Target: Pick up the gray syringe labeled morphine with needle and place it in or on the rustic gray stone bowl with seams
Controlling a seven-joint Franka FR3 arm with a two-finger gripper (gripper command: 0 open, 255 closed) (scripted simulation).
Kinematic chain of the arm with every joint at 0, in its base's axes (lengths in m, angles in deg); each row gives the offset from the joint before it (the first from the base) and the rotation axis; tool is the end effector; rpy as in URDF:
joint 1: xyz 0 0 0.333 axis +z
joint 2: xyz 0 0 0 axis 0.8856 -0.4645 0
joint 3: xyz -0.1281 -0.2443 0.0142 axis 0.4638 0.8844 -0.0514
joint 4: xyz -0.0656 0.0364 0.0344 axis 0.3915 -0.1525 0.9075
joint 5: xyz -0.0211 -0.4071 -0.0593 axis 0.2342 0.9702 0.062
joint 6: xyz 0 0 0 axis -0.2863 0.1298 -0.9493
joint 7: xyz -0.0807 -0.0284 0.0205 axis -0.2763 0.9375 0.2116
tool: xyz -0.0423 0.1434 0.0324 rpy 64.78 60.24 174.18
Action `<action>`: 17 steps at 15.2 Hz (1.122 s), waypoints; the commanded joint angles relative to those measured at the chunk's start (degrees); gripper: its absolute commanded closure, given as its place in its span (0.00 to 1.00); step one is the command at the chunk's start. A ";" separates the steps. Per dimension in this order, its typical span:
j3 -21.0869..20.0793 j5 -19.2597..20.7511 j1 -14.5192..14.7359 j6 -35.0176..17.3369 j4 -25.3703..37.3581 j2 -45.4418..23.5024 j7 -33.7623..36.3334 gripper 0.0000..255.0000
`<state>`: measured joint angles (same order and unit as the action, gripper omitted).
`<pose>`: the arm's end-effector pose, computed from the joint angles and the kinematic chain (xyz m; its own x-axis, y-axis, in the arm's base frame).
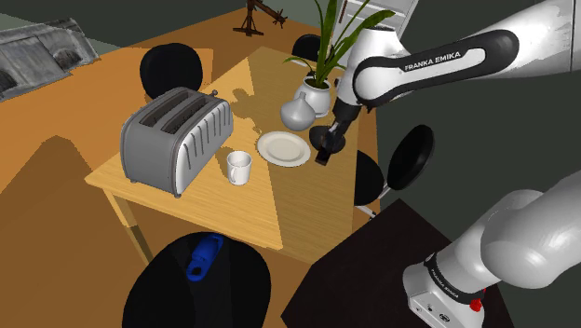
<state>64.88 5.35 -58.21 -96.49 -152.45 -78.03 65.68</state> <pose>0.4923 0.0405 0.2821 0.9681 0.2506 -0.0056 0.2505 -0.9680 -0.0178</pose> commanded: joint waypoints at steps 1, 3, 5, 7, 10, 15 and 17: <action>0.80 0.18 -0.63 0.98 1.57 -0.64 -1.28 1.00; 2.23 0.39 -1.75 1.65 4.48 -2.91 -3.70 1.00; 3.55 0.44 -2.85 2.42 7.63 -5.32 -6.08 1.00; 4.78 0.34 -3.91 3.30 11.03 -7.87 -8.43 1.00; 6.41 -0.06 -5.53 4.86 16.59 -11.95 -11.87 1.00; 8.50 -1.26 -8.42 8.19 27.25 -19.45 -17.27 1.00; 9.13 -1.87 -9.69 9.84 32.09 -22.72 -19.27 1.00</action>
<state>73.75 3.75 -67.38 -87.63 -122.78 -99.30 47.26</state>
